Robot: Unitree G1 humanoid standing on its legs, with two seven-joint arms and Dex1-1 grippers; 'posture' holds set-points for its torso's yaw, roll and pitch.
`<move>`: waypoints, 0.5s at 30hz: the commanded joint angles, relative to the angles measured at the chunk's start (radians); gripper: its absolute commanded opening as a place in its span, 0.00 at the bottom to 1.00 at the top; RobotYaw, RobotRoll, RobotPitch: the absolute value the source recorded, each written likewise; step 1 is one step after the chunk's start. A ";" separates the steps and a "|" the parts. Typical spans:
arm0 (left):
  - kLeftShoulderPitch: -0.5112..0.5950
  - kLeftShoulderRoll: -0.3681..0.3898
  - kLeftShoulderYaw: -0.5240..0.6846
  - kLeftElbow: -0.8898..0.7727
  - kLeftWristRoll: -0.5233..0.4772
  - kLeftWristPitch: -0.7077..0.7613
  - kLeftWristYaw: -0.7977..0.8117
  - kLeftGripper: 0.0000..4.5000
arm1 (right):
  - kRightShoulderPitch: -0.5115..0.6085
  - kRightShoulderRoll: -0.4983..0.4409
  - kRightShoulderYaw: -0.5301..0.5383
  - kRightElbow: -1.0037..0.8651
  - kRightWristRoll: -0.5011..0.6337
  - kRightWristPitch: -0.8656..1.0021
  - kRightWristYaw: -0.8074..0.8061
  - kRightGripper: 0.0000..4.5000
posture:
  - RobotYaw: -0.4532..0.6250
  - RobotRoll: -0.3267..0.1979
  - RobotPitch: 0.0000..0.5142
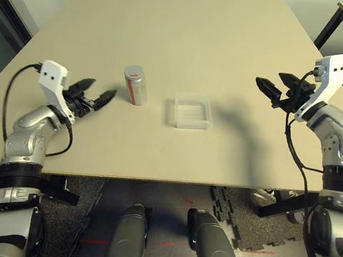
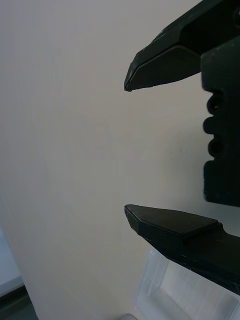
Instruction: Pour the medicine from the bottle into the box.
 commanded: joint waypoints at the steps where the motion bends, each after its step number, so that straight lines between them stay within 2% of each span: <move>1: 0.000 0.006 -0.027 -0.003 0.009 0.009 -0.032 0.99 | 0.007 0.001 0.008 -0.035 0.008 0.021 -0.001 1.00 | 0.34 0.62 0.25; 6: -0.030 0.003 -0.052 0.040 0.033 -0.019 -0.050 0.99 | 0.022 0.006 0.003 -0.070 0.014 0.037 -0.012 1.00 | 0.33 0.62 0.24; 15: -0.153 -0.047 -0.083 0.212 0.108 -0.151 -0.025 0.99 | 0.032 0.011 -0.002 -0.107 0.030 0.050 -0.024 1.00 | 0.30 0.62 0.24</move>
